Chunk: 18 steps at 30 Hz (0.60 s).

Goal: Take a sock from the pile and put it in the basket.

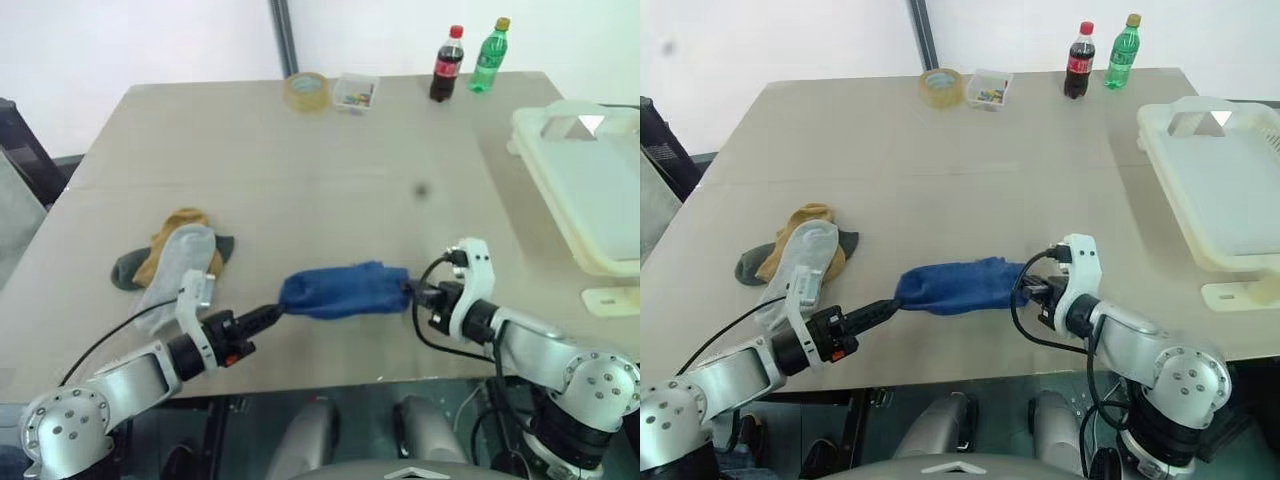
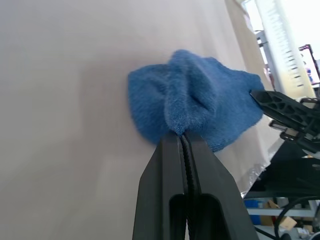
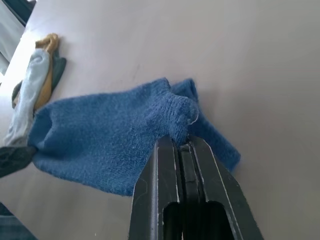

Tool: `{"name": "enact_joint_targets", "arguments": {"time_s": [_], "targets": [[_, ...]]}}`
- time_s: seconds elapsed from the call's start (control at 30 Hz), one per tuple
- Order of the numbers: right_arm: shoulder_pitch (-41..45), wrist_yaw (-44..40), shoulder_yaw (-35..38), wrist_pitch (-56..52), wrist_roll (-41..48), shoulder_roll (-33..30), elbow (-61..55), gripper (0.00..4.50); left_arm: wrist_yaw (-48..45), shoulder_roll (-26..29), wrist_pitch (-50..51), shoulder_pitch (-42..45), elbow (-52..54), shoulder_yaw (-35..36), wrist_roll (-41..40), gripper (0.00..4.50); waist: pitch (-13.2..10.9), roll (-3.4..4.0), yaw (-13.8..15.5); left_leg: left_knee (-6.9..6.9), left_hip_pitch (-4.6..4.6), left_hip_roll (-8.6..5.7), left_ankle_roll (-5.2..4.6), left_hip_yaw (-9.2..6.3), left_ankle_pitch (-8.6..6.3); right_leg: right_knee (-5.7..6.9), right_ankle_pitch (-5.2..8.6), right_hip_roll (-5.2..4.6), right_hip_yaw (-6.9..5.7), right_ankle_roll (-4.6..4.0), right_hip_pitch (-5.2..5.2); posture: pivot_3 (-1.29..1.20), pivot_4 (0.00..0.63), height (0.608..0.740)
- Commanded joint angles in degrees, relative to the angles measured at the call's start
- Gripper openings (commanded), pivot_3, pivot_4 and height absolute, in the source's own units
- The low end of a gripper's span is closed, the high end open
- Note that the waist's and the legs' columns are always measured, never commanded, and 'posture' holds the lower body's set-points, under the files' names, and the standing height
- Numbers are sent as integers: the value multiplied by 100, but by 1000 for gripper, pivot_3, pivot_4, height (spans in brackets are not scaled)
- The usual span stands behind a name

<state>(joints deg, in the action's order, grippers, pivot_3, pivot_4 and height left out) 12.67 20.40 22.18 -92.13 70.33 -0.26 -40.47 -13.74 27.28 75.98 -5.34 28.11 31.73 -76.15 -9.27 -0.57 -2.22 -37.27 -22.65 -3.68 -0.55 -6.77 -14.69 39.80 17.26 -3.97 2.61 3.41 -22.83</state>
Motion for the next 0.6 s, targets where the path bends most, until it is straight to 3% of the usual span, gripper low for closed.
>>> {"name": "enact_joint_targets", "arguments": {"time_s": [0.03, 0.23, 0.6], "targets": [[28, 288, -27, -8, 427, -158, -75, 0, 63, 86, -364, -31, 47, -102, 5, 57, 0, 0, -2, 0, 0, 0, 0, 0, 0, 0, 0, 0, -1, 0, 1, 0, 150, 740], [-62, 980, -347, 570, 1302, -720, 141, 0, 240, 102, -586, 46, 72, -472, -132, 57, 0, 0, -2, 4, -1, 0, -1, 1, 0, -3, 0, 0, -1, 0, 5, 0, 150, 740], [-78, 2151, -1747, 2563, 2947, -2399, 481, 0, 1038, 75, -1066, 205, 127, -949, -639, 57, -1, -2, -10, 4, -2, 2, -2, -1, -1, -8, 1, 2, -7, 2, 12, 0, 150, 740]]}}
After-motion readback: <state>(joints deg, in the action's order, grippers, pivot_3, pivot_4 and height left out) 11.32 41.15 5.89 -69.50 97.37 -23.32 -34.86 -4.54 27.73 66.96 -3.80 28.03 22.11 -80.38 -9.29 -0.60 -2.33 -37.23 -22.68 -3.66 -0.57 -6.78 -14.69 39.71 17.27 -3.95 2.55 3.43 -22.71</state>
